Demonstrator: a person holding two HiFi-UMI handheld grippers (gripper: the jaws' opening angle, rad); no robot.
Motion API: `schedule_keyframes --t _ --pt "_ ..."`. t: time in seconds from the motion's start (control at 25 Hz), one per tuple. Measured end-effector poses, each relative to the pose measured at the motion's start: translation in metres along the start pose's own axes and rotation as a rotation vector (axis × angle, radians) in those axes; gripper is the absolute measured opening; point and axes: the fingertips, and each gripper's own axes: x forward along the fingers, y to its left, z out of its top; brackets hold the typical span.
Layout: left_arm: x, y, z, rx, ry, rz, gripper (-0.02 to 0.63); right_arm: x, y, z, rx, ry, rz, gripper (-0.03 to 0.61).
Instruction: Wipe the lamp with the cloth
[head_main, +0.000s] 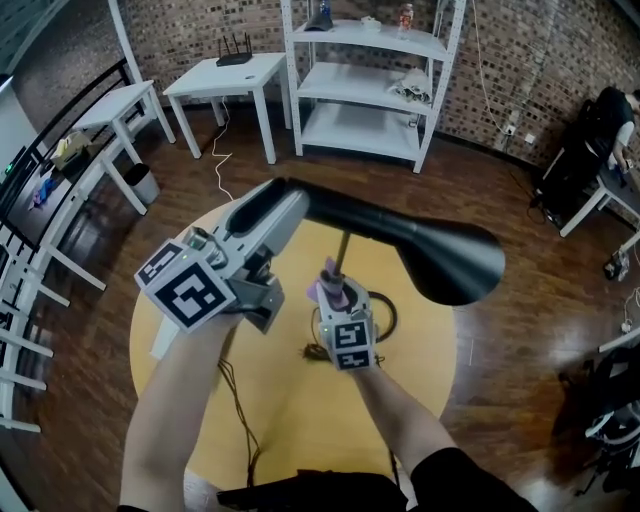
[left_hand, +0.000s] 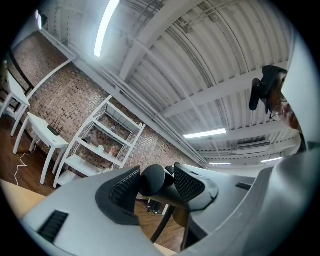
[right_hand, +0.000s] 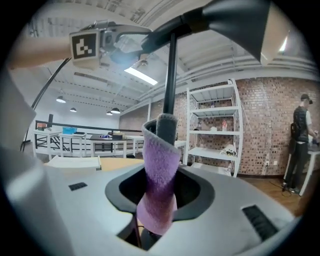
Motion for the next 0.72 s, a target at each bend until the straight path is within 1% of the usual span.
schedule_keyframes --t 0.2,0.28,0.36,0.44,0.52,0.6,0.72 --pt "0.0 -0.002 0.001 0.002 -0.004 -0.012 0.192 0.011 0.002 -0.042 0.006 0.105 0.003 0.137" --pt "0.0 -0.002 0.0 -0.001 -0.007 -0.014 0.192 0.016 0.002 -0.071 0.021 0.212 0.018 0.137" --pt "0.0 -0.002 0.001 -0.008 -0.011 -0.015 0.192 0.019 0.003 -0.108 0.032 0.353 0.032 0.14" --pt "0.0 -0.002 0.001 -0.009 -0.007 -0.014 0.192 0.016 0.003 -0.137 0.002 0.455 0.041 0.139" --pt "0.0 -0.004 0.0 -0.005 0.004 -0.016 0.192 0.011 0.001 -0.147 -0.041 0.476 0.046 0.126" --pt "0.0 -0.005 -0.002 -0.003 0.01 -0.021 0.19 0.008 0.0 -0.148 -0.056 0.476 0.048 0.123" --pt "-0.002 -0.002 -0.002 -0.007 0.003 -0.017 0.189 0.005 0.001 -0.147 -0.086 0.506 0.059 0.115"
